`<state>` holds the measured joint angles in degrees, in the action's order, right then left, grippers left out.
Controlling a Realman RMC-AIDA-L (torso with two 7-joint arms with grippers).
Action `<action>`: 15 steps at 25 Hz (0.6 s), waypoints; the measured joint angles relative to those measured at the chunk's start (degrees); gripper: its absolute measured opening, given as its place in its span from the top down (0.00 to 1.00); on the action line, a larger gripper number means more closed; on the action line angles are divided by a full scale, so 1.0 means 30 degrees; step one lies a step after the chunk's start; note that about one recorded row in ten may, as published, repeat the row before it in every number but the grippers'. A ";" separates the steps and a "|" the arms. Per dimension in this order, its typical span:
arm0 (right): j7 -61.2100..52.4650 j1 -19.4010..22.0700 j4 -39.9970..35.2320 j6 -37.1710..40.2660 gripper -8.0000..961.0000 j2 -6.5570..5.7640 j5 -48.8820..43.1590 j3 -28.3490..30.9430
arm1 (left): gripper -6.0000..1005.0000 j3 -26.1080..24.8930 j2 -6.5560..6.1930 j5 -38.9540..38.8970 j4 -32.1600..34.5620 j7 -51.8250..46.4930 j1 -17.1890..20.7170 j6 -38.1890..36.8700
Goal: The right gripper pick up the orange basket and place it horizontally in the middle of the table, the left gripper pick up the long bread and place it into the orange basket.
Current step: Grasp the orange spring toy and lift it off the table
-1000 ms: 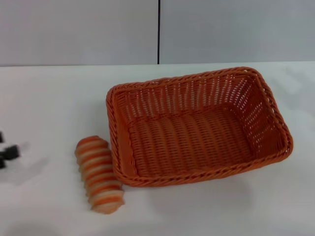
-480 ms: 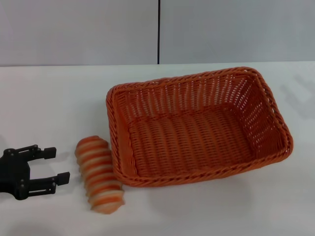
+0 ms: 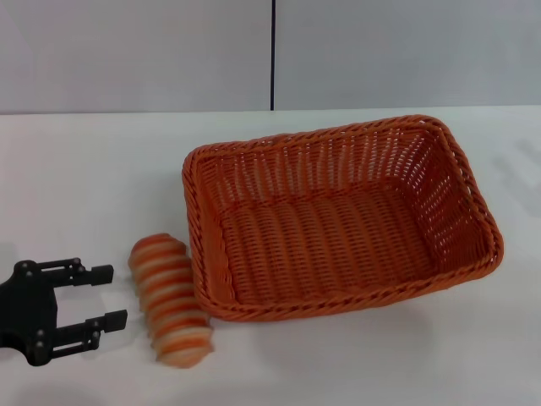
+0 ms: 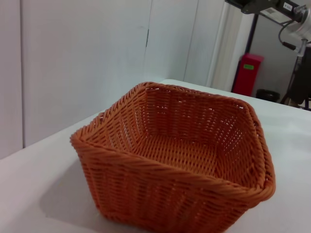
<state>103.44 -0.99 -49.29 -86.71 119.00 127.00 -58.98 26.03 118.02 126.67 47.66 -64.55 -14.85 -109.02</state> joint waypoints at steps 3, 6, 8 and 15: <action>0.0250 -0.0003 0.0118 -0.0076 0.34 0.0000 -0.0097 -0.0014 | 0.32 0.0011 0.0028 0.0060 -0.0832 0.0888 0.0127 0.0387; 0.0494 -0.0002 0.0385 -0.0088 0.34 0.0000 -0.0171 -0.0124 | 0.38 0.0018 0.0039 0.0063 -0.1881 0.1700 0.0204 0.0861; 0.0650 -0.0016 0.0571 -0.0093 0.34 0.0000 -0.0177 -0.0152 | 0.48 0.0021 0.0046 0.0062 -0.2304 0.2063 0.0226 0.1123; 0.0966 -0.0089 0.1193 -0.0103 0.34 0.0000 -0.0338 -0.0174 | 0.63 0.0336 0.0044 0.0239 -0.5166 0.4127 0.0291 0.2738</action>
<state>106.34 -1.26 -45.71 -87.02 119.00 125.98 -59.50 27.04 118.15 127.39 32.16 -52.17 -13.98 -100.81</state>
